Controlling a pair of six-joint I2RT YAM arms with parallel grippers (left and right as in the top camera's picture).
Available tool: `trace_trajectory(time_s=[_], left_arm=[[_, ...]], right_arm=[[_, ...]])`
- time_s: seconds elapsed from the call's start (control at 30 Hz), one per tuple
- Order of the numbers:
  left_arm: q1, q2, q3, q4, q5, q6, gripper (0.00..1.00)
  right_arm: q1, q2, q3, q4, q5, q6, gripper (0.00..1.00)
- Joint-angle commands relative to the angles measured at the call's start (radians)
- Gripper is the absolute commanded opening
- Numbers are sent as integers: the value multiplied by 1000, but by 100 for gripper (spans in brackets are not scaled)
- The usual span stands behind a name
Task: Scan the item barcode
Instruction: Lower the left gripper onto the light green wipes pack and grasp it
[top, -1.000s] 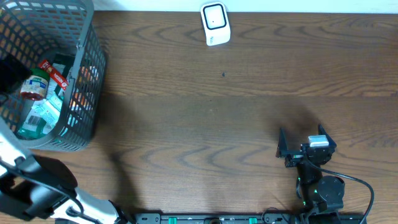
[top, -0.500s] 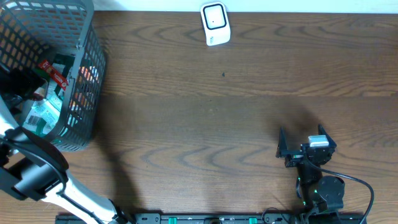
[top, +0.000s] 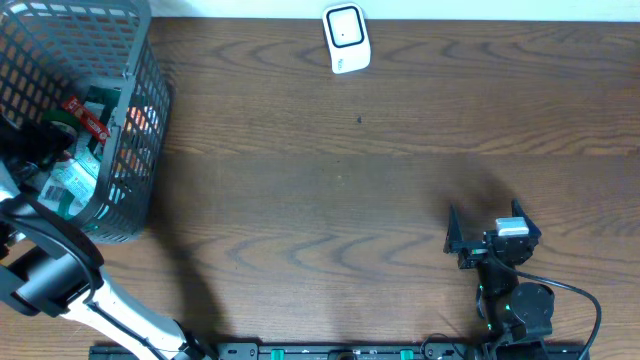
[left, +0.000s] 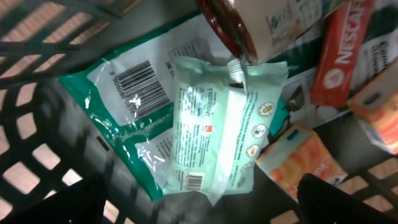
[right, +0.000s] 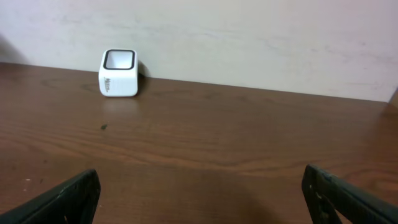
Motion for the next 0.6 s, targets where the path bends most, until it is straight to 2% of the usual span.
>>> trace_trajectory(time_s=[0.0,0.57], left_arm=[[3,6,-21,3,-1,9,98],[-72,-128,-21,-60,-10,-22,95]], right_arm=[[4,-4,-1,-4,5,-2,99],[4,-4,-1,-4,5,-2,99]])
